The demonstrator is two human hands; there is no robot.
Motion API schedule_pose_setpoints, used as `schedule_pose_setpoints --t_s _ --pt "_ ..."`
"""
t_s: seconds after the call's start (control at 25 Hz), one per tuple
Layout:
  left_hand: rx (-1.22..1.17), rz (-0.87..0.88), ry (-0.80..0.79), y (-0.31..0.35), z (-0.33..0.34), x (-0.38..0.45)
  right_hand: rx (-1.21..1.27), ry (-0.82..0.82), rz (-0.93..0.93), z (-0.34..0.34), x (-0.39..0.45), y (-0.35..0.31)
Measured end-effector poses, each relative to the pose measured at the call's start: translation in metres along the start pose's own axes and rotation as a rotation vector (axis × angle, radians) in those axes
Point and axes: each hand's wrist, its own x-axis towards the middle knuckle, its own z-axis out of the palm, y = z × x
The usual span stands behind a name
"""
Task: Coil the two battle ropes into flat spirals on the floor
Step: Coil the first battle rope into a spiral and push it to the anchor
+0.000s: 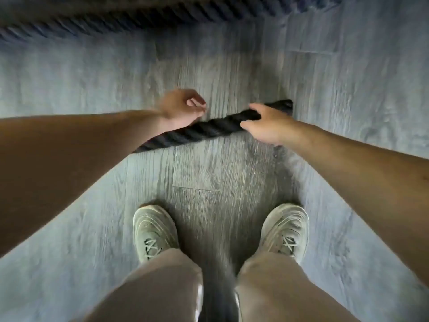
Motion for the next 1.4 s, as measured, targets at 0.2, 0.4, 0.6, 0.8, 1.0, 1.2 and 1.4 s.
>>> schedule_pose_setpoints --t_s 0.2,0.4,0.6,0.8,1.0,1.2,1.4 --pt "0.331 0.041 -0.269 -0.002 0.002 0.029 -0.231 -0.108 0.097 -0.013 0.038 -0.021" --pt "0.42 0.069 -0.308 0.012 -0.001 0.03 -0.486 0.004 0.018 -0.026 0.037 -0.049" --pt "0.436 0.103 -0.205 0.009 0.011 0.007 -0.354 0.146 -0.026 -0.011 0.027 -0.055" --pt "0.329 0.19 -0.079 -0.015 0.044 -0.007 -0.027 0.287 -0.003 0.048 0.023 -0.029" --pt "-0.027 0.132 -0.006 -0.039 0.048 -0.012 0.321 0.528 -0.113 0.089 0.023 -0.014" --pt "0.477 0.387 0.468 -0.044 0.014 0.004 0.203 0.406 -0.35 0.095 0.031 -0.027" --pt "0.923 0.49 0.175 -0.034 0.008 0.006 -0.072 0.07 -0.5 0.075 0.031 -0.023"
